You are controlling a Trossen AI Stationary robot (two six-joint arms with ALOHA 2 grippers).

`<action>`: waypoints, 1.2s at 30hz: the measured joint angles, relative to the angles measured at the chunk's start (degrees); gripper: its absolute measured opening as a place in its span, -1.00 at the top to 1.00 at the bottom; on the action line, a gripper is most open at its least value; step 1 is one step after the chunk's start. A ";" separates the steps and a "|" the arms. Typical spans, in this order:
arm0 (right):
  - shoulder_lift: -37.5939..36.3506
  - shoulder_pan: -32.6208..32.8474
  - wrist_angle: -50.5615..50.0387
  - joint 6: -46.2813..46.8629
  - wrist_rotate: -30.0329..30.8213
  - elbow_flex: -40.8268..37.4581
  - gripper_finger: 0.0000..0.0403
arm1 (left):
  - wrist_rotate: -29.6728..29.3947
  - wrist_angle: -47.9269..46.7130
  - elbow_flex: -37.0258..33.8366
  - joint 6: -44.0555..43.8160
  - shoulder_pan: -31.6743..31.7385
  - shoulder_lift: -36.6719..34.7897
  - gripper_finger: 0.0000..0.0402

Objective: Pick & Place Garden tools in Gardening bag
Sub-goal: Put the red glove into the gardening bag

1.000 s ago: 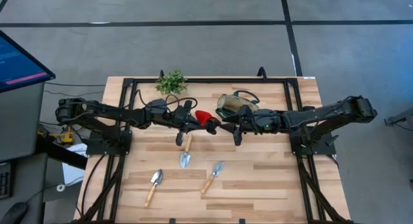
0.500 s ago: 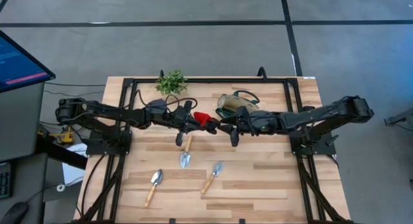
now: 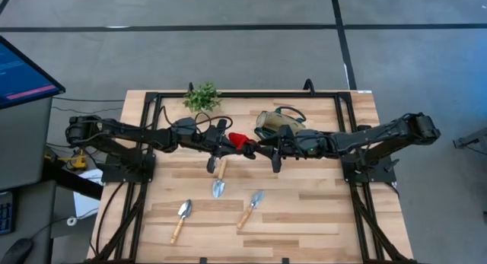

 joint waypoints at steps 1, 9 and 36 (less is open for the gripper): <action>0.00 0.01 0.50 0.00 -0.17 0.00 0.22 | -0.01 0.20 0.00 0.00 -0.01 0.00 1.00; -0.02 0.00 0.67 -0.59 -0.18 0.00 0.30 | -0.07 0.73 0.00 -0.02 -0.98 0.00 1.00; -0.02 -0.28 0.20 -8.07 -1.11 0.00 0.99 | -1.12 1.53 0.00 -0.02 -1.05 0.00 0.94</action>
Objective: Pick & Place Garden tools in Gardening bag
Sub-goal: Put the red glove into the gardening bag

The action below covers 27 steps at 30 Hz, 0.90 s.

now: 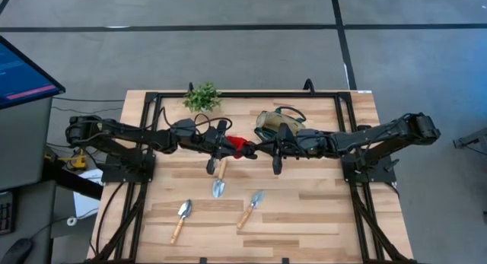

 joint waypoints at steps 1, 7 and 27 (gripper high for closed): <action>0.00 0.00 0.00 0.00 -0.16 0.00 0.99 | -0.53 0.01 0.00 0.00 0.00 0.00 0.92; 0.00 0.00 -0.02 0.02 -0.51 0.00 1.00 | -1.66 0.28 0.00 0.11 0.00 0.00 0.74; -1.20 0.00 -4.14 0.17 -0.55 0.02 1.00 | -1.83 0.24 0.00 0.22 1.84 0.00 0.11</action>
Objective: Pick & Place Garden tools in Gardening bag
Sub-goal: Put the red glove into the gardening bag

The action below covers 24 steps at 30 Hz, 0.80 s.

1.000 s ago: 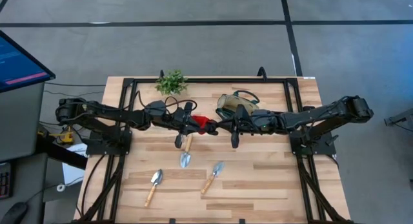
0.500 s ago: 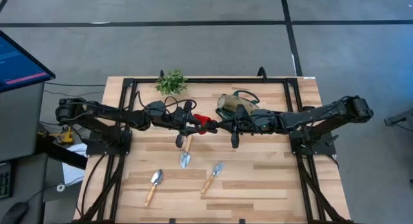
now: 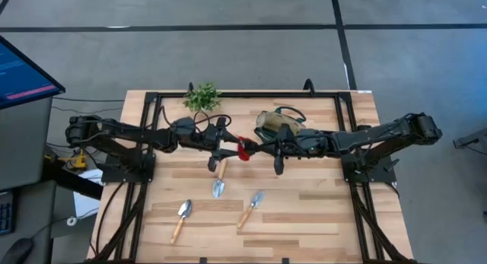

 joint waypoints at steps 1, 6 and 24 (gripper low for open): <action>-0.18 0.00 -0.92 0.22 -0.02 -0.02 1.00 | 0.00 0.05 0.00 0.00 0.36 0.00 0.11; -2.17 -0.02 -4.29 -0.07 1.97 -0.03 1.00 | 0.00 0.08 0.00 -0.02 2.04 0.00 0.11; -16.24 -3.56 -23.01 -3.69 16.65 -0.01 1.00 | 0.07 -1.23 0.00 -3.12 2.38 0.00 0.11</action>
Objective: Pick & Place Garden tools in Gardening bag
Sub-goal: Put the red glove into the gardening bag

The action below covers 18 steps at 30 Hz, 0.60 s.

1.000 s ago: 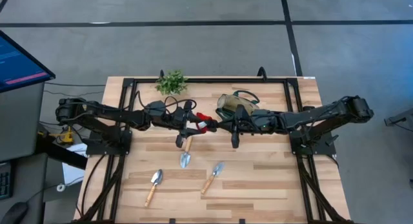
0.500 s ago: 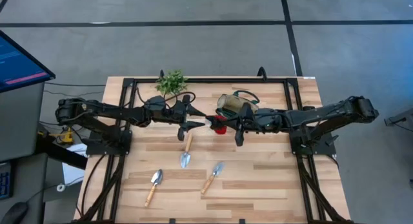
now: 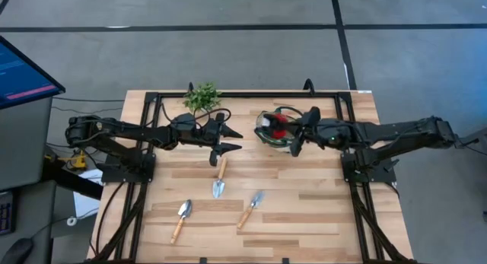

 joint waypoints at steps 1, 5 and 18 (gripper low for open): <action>0.11 -0.64 -0.39 -0.01 0.05 -0.01 1.00 | 0.00 -0.02 0.00 -0.05 0.00 0.00 0.11; 1.79 -3.55 -1.23 -0.80 -0.32 -0.01 1.00 | 0.00 -0.09 0.00 -0.09 0.00 0.00 0.11; 12.69 -11.58 -6.40 2.20 -8.48 -0.04 1.00 | 0.03 -0.13 0.00 -0.09 -0.04 0.00 0.11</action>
